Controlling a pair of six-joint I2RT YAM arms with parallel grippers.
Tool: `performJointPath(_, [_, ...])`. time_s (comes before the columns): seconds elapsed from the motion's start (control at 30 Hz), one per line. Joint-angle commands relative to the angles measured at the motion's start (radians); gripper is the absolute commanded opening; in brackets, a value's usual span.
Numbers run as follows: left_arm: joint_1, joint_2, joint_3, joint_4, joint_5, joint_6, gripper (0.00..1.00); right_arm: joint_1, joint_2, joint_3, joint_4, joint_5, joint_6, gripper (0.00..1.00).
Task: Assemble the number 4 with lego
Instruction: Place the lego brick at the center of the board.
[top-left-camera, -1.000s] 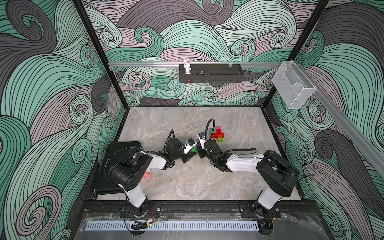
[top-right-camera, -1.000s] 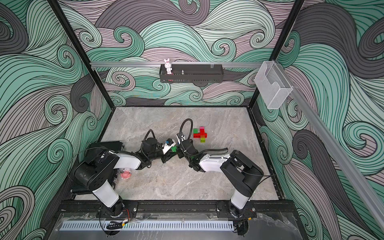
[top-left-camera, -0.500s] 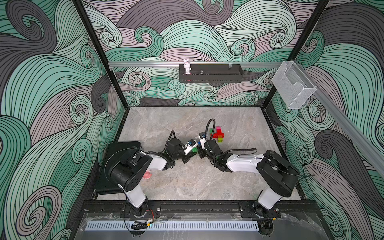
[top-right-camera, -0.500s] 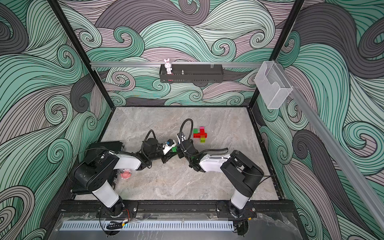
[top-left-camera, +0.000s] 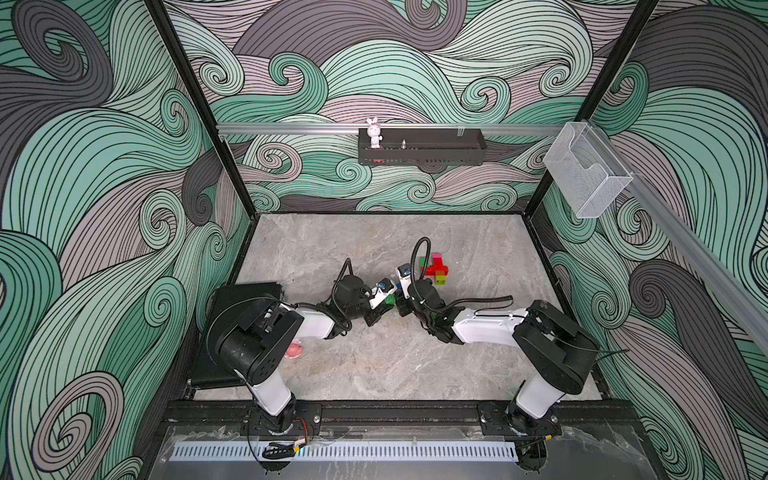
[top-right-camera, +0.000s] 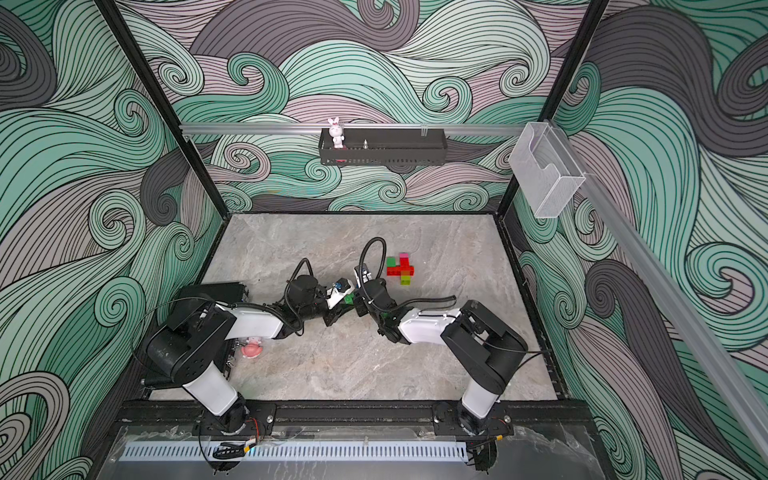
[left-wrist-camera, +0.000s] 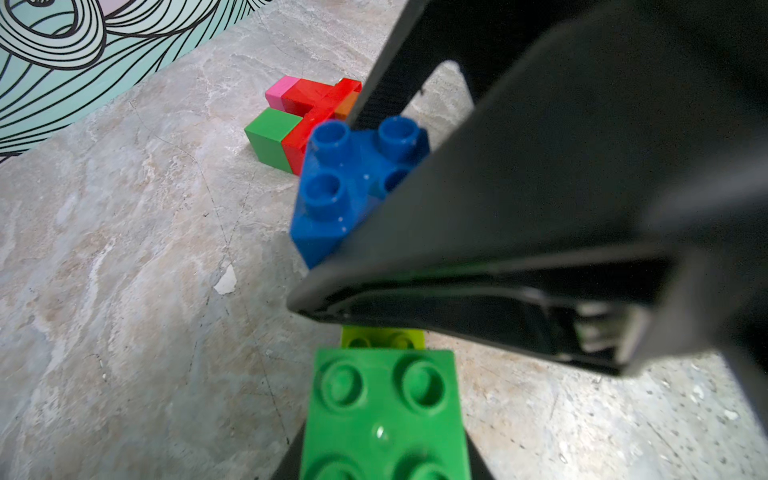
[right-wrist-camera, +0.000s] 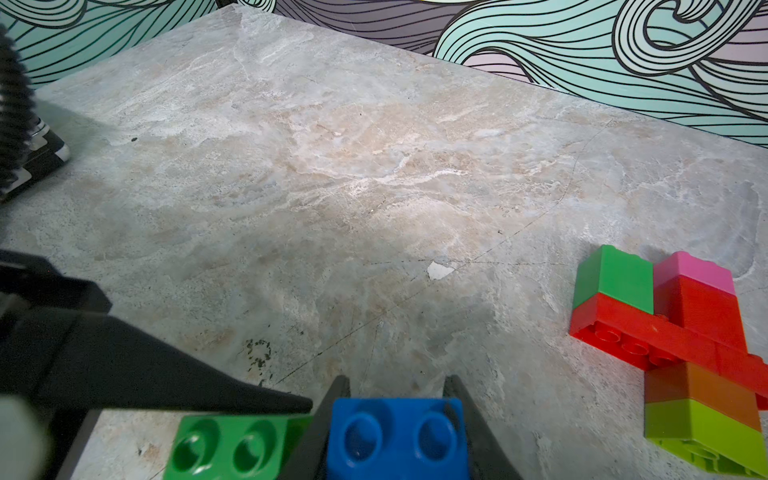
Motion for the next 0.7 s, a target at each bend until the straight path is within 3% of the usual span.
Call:
performJointPath(0.0, [-0.022, 0.020, 0.015, -0.083, -0.029, 0.035, 0.00, 0.012, 0.089, -0.085, -0.380, -0.088, -0.007, 0.13])
performJointPath(0.27, [-0.009, 0.002, 0.018, -0.060, -0.050, -0.009, 0.00, 0.011, -0.008, -0.060, -0.393, -0.075, -0.023, 0.35])
performJointPath(0.67, [-0.007, -0.014, 0.022, -0.074, -0.042, -0.013, 0.00, 0.005, -0.169, 0.005, -0.481, -0.070, -0.058, 0.56])
